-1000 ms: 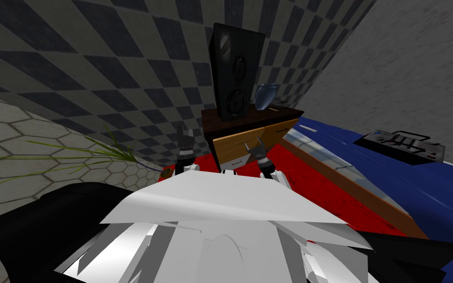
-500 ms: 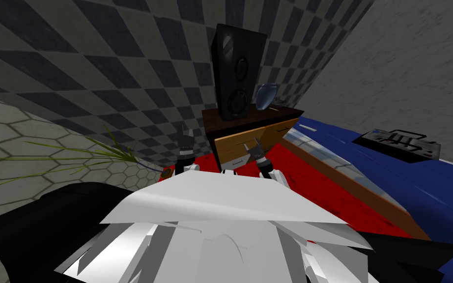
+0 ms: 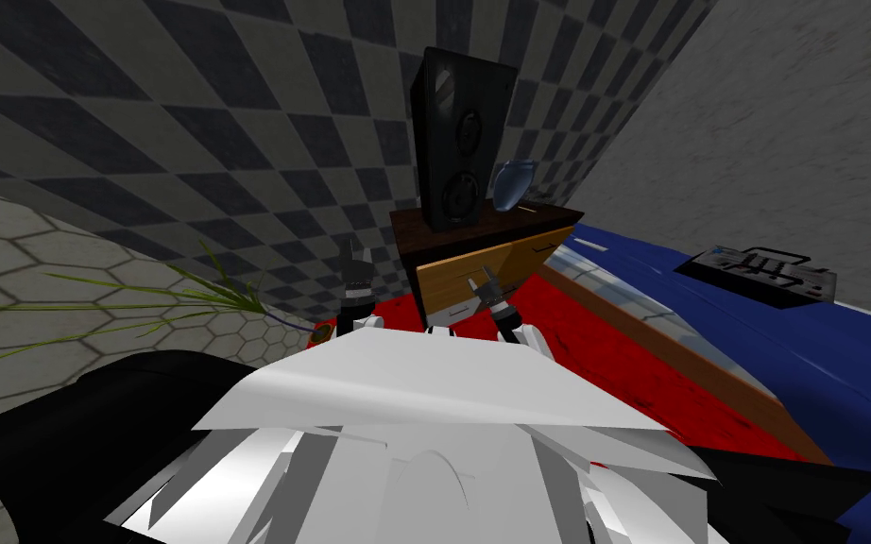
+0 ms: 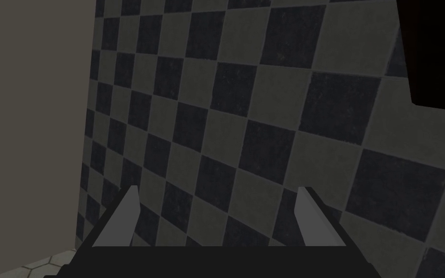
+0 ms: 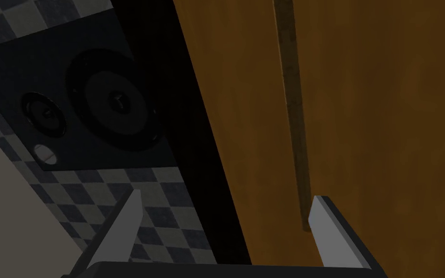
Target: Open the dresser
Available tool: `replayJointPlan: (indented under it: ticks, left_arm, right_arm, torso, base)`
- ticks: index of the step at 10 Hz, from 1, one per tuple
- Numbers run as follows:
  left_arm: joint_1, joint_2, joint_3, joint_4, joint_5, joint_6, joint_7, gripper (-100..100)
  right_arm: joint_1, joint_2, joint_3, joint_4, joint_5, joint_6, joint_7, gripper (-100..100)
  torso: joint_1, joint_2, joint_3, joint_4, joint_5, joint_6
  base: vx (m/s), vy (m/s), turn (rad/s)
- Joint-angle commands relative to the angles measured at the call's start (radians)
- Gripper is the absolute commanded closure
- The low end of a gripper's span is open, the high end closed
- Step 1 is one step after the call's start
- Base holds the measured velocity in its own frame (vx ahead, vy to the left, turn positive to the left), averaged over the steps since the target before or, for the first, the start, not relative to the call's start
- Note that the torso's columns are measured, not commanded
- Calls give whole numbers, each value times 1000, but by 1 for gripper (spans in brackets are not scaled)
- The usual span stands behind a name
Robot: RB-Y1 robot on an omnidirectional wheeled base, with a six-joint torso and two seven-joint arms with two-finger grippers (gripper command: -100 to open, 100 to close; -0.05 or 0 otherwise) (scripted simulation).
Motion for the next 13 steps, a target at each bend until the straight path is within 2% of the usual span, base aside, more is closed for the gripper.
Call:
replayJointPlan:
  ticks: [1, 6, 10, 11, 13]
  left_arm:
    - [0, 0, 0, 0, 0, 0, 0, 0]
    - [0, 0, 0, 0, 0, 0, 0, 0]
    - [0, 0, 0, 0, 0, 0, 0, 0]
    - [0, 0, 0, 0, 0, 0, 0, 0]
    - [0, 0, 0, 0, 0, 0, 0, 0]
  right_arm:
    - [-11, 1, -3, 23, 23, 1, 61, -100]
    - [-40, 28, -4, 82, 92, 14, 203, -100]
    - [-55, 82, -5, 111, 127, 20, 272, -100]
    - [-53, 71, -4, 107, 122, 20, 261, -100]
    - [-75, 48, -2, 86, 137, 62, 219, -100]
  torso:
    - [-1, 0, 0, 0, 0, 0]
    - [0, 0, 0, 0, 0, 0]
    - [0, 0, 0, 0, 0, 0]
    - [0, 0, 0, 0, 0, 0]
    - [1, -2, -1, 0, 0, 0]
  base:
    - [-13, 22, -11]
    - [-15, 40, -21]
    - [-11, 28, -12]
    - [-3, 10, -2]
    - [42, 51, 57]
